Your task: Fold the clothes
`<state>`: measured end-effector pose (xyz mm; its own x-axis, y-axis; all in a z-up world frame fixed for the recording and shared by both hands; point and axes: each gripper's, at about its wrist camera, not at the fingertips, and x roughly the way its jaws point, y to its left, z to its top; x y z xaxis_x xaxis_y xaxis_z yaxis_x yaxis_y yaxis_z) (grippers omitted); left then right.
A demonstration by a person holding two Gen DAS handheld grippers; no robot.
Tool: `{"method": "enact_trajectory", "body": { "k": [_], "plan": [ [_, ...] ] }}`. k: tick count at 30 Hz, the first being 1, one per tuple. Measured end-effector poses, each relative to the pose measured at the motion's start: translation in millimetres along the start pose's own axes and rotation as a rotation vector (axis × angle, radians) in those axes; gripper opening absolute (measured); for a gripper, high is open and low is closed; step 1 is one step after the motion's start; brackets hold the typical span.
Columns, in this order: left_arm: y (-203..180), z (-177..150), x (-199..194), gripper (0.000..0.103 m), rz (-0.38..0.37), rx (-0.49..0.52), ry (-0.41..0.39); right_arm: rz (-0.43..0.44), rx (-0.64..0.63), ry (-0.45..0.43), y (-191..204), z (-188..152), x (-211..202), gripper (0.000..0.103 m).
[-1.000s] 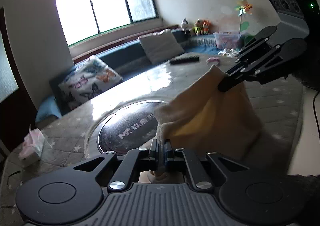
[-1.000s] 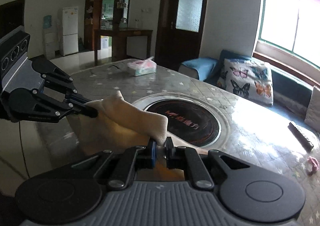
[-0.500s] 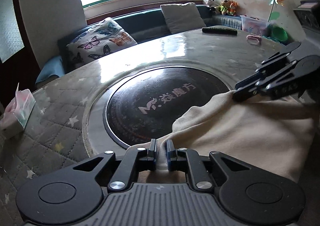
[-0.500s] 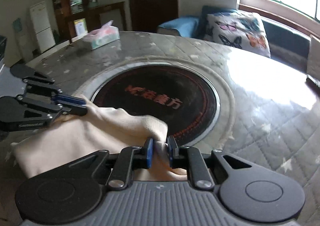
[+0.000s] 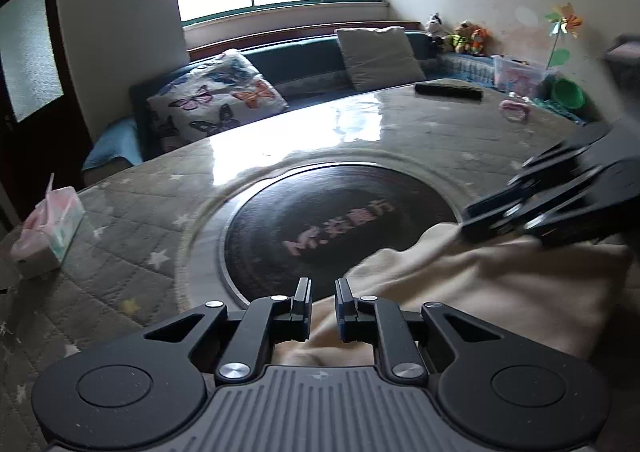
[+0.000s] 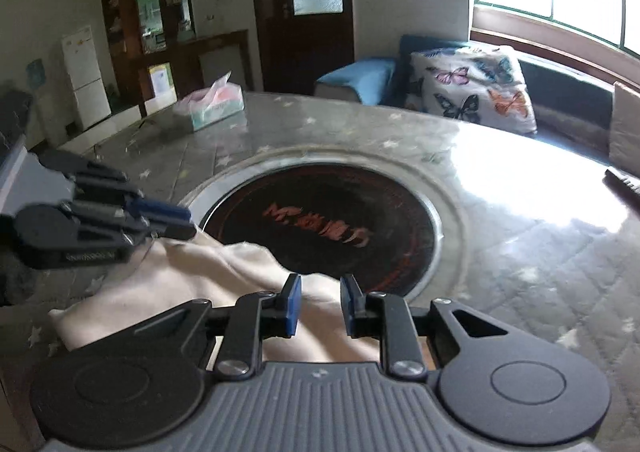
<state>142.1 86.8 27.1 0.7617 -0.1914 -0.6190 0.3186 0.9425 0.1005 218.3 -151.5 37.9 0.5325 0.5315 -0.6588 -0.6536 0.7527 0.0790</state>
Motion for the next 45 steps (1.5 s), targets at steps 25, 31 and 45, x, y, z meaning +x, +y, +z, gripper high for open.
{"method": "enact_trajectory", "body": {
  "k": [25,31,45],
  "plan": [
    [-44,-40,-35,0.015,-0.049,0.061,0.028,-0.082,0.068,-0.03,-16,-45,-46,0.02],
    [-43,-47,-52,0.015,-0.034,0.024,0.001,-0.141,0.113,0.001,-33,-52,-43,0.02],
    [-52,-55,-47,0.014,-0.032,0.08,0.028,-0.182,0.16,-0.02,-49,-54,-30,0.006]
  ]
}}
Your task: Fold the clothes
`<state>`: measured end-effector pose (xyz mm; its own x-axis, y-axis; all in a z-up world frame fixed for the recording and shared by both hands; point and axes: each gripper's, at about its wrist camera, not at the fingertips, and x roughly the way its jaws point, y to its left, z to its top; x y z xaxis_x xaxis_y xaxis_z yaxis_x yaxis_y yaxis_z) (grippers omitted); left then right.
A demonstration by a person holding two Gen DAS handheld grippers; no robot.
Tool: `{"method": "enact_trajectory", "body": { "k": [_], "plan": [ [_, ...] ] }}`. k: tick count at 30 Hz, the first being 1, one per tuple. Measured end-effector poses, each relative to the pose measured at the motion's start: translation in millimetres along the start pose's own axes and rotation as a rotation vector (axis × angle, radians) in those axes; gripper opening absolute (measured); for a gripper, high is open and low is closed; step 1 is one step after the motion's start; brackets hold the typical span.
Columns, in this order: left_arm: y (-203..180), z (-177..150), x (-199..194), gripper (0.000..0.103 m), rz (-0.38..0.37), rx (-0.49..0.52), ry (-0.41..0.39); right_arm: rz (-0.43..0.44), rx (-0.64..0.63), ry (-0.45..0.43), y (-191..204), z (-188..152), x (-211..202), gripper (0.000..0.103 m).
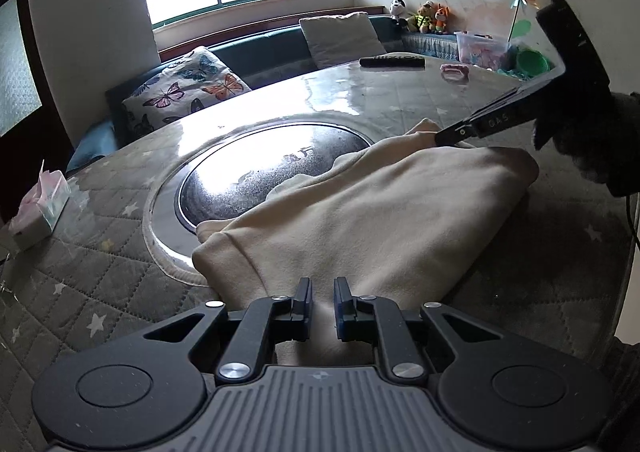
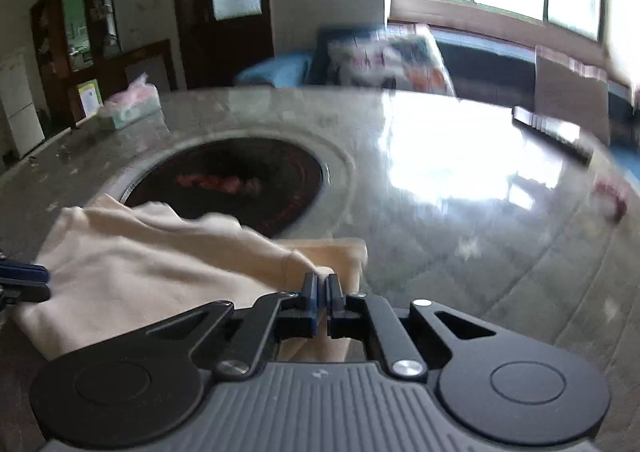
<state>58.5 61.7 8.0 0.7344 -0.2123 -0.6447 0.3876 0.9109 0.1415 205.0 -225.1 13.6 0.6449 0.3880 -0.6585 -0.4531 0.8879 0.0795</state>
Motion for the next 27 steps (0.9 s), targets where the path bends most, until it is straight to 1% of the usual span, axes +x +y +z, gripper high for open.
{"method": "enact_trajectory", "body": {
  "k": [2,6,8,11,13,16,19,21,22,24,27],
  "plan": [
    [0,1,0,0.014,0.002,0.003,0.0,-0.009,-0.005,-0.011,-1,1,-6,0.006],
    [0,2,-2,0.014,0.005,0.005,-0.006,-0.028,-0.027,-0.069,1,6,-34,0.007],
    [-2,3,-2,0.014,0.006,0.008,-0.009,0.003,-0.051,-0.087,9,6,-49,0.007],
    [-3,3,-3,0.014,0.008,0.012,-0.006,0.064,-0.101,-0.087,28,-1,-61,0.007],
    [-3,1,-3,0.014,0.008,0.014,-0.003,0.1,-0.131,-0.079,41,-9,-65,0.007],
    [-3,0,-4,0.014,0.01,0.014,-0.001,0.126,-0.133,-0.054,48,-21,-62,0.007],
    [-1,-2,-5,0.014,0.014,0.004,-0.002,0.092,-0.109,-0.021,41,-36,-51,0.006],
    [0,-4,-7,0.014,0.013,-0.01,-0.002,0.111,-0.048,-0.033,29,-42,-52,0.004],
    [1,-5,-8,0.014,0.012,-0.017,-0.004,0.105,-0.032,-0.033,27,-42,-54,0.005],
    [2,-5,-12,0.015,0.015,-0.032,-0.011,0.067,-0.043,-0.04,27,-42,-60,0.006],
    [2,-8,-15,0.015,0.014,-0.054,-0.019,0.078,-0.051,-0.069,31,-41,-70,0.006]
  ]
}}
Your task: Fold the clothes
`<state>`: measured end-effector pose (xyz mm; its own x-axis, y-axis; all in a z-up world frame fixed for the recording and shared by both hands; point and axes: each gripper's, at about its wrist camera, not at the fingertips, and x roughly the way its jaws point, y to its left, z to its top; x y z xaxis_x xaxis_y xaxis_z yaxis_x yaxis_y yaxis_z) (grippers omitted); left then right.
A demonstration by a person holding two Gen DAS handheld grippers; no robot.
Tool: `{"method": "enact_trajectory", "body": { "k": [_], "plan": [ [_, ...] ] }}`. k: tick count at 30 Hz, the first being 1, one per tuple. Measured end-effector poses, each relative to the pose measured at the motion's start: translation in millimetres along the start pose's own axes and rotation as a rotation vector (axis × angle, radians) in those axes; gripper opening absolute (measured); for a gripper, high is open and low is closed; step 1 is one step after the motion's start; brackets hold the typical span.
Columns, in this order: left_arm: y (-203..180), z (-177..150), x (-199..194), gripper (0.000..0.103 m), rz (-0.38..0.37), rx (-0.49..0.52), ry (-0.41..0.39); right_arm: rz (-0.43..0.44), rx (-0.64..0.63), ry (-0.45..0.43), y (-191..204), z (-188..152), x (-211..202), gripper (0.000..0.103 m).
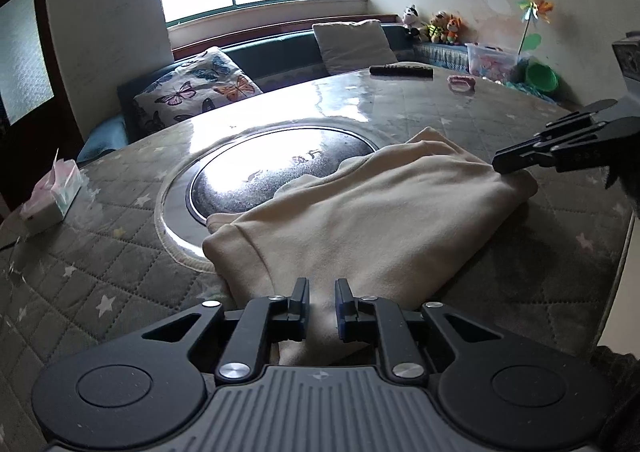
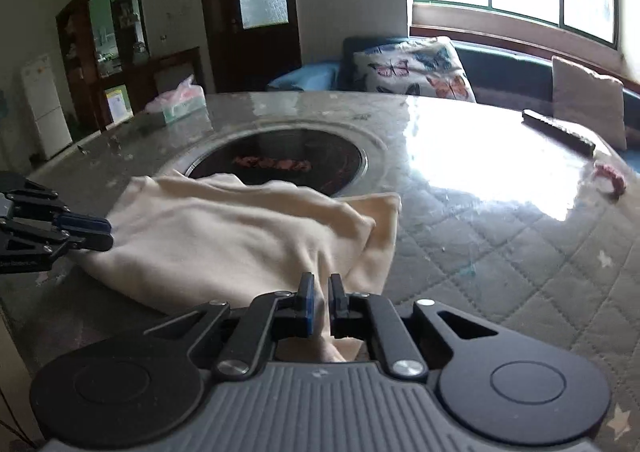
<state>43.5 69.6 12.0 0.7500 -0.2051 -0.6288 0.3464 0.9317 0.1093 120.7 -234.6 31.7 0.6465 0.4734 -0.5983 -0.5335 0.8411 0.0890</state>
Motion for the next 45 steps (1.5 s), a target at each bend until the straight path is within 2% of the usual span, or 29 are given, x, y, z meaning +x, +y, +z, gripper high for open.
{"method": "enact_trajectory", "body": {
  "k": [4,7,9,15,21,24,32,34,41,45],
  "plan": [
    [-1,-3,-1,0.016,0.005,-0.011,0.002,0.054,-0.09,-0.035,24,-1,-4,0.006],
    [-1,-3,-1,0.018,0.008,-0.021,0.001,0.099,-0.134,-0.019,38,-4,3,0.006],
    [-2,-3,-1,0.017,0.008,-0.022,0.0,0.102,-0.14,0.009,40,-9,11,0.006],
    [3,5,-1,0.019,0.012,-0.043,-0.021,0.105,-0.148,-0.002,39,-2,4,0.007],
    [20,20,16,0.021,0.054,-0.099,-0.016,0.076,-0.069,-0.02,24,9,17,0.009],
    [31,25,27,0.026,0.071,-0.125,-0.005,0.063,-0.031,0.012,16,10,28,0.01],
    [52,28,43,0.027,0.061,-0.23,0.015,0.072,0.031,0.018,4,24,42,0.01],
    [52,30,43,0.027,0.061,-0.236,0.014,0.054,0.035,0.044,2,26,52,0.01],
    [54,39,52,0.027,0.055,-0.231,0.012,0.051,0.003,0.024,9,48,66,0.01],
    [55,42,61,0.027,0.055,-0.23,0.027,0.038,-0.012,0.055,13,63,88,0.01]
  ]
}}
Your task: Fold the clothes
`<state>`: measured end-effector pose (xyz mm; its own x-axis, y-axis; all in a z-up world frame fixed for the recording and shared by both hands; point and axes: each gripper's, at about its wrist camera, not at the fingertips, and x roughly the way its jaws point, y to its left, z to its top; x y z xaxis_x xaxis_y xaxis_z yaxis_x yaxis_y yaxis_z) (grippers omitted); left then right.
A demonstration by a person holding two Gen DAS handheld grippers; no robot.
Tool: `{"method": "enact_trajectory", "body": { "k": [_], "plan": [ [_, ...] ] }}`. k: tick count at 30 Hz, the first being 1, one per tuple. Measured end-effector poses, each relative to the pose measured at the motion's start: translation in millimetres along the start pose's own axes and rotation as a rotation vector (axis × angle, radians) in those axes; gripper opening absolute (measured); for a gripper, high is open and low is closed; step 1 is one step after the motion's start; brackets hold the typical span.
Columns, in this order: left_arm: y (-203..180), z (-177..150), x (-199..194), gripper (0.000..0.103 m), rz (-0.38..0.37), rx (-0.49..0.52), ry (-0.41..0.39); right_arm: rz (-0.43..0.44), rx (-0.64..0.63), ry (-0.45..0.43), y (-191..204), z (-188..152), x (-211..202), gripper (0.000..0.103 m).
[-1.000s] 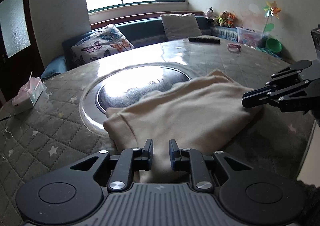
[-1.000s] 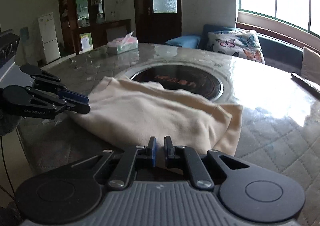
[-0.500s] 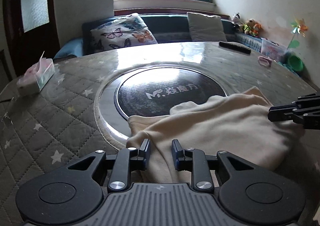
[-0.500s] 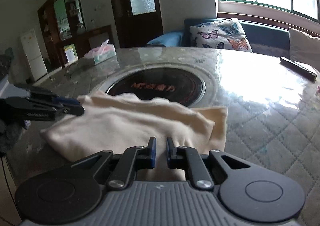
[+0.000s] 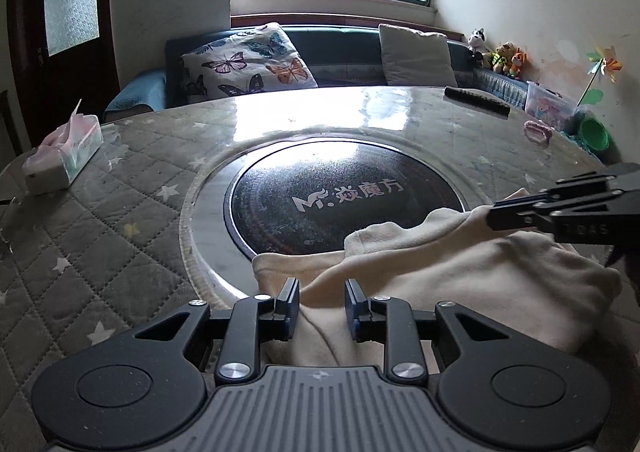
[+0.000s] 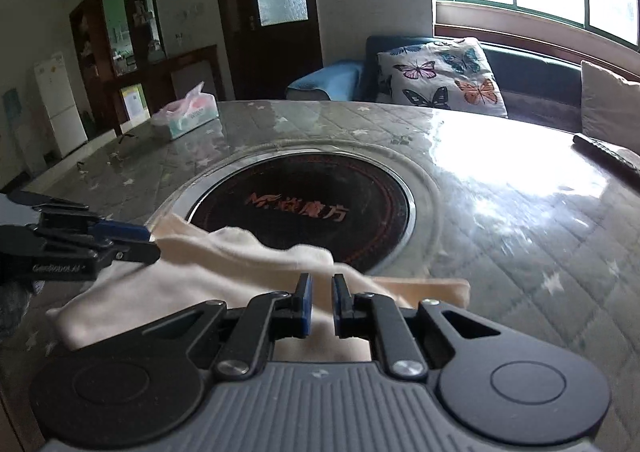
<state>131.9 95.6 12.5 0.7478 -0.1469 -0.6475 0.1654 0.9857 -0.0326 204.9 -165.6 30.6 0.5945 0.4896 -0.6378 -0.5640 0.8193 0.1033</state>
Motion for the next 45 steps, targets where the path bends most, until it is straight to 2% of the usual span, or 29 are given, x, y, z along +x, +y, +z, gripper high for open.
{"method": "enact_trajectory", "body": {
  "k": [5,6,8,11,13,15,17,19,22,24,27,28,29,30,32,36,38,41,45],
  "plan": [
    [-1,6,7,0.028,0.003,0.0,0.014,-0.026,-0.015,0.049,1,5,25,0.01],
    [-1,6,6,0.03,0.002,-0.001,0.014,-0.029,-0.021,0.047,2,5,25,0.01],
    [-3,7,4,0.042,0.004,0.0,0.007,-0.032,-0.022,0.037,3,4,21,0.011],
    [-9,5,-1,0.053,0.011,0.007,-0.002,-0.038,-0.023,0.01,5,3,8,0.024],
    [-12,4,-6,0.058,0.009,0.006,-0.006,-0.038,-0.027,-0.005,8,0,-1,0.027],
    [-16,2,-10,0.063,0.015,0.004,-0.007,-0.038,-0.023,-0.019,9,-3,-9,0.039],
    [-20,1,-15,0.07,0.02,0.003,-0.009,-0.039,-0.023,-0.033,12,-8,-18,0.04],
    [-25,-2,-20,0.073,0.021,0.004,-0.012,-0.039,-0.021,-0.038,15,-13,-25,0.046],
    [-33,-6,-29,0.083,0.031,0.019,-0.018,-0.049,-0.02,-0.044,18,-22,-35,0.049],
    [-38,-10,-36,0.087,0.036,0.029,-0.026,-0.058,-0.013,-0.048,19,-27,-42,0.056],
    [-44,-16,-45,0.094,0.044,0.035,-0.032,-0.058,0.005,-0.058,20,-33,-51,0.06],
    [-46,-18,-47,0.096,0.048,0.037,-0.032,-0.058,0.011,-0.06,20,-35,-55,0.062],
    [-48,-19,-50,0.099,0.051,0.039,-0.033,-0.062,0.016,-0.063,21,-37,-58,0.071],
    [-50,-22,-53,0.1,0.055,0.04,-0.032,-0.068,0.016,-0.064,22,-40,-61,0.076],
    [-53,-26,-58,0.103,0.062,0.042,-0.034,-0.075,0.011,-0.07,26,-45,-66,0.077],
    [-56,-36,-68,0.103,0.064,0.03,-0.034,-0.075,0.025,-0.071,32,-54,-76,0.085],
    [-58,-41,-72,0.103,0.068,0.025,-0.028,-0.073,0.028,-0.071,35,-59,-80,0.086],
    [-60,-49,-76,0.103,0.077,0.018,-0.019,-0.083,0.027,-0.072,39,-65,-86,0.095],
    [-62,-58,-84,0.103,0.076,0.0,-0.021,-0.095,0.02,-0.075,46,-73,-91,0.097]
  ]
}}
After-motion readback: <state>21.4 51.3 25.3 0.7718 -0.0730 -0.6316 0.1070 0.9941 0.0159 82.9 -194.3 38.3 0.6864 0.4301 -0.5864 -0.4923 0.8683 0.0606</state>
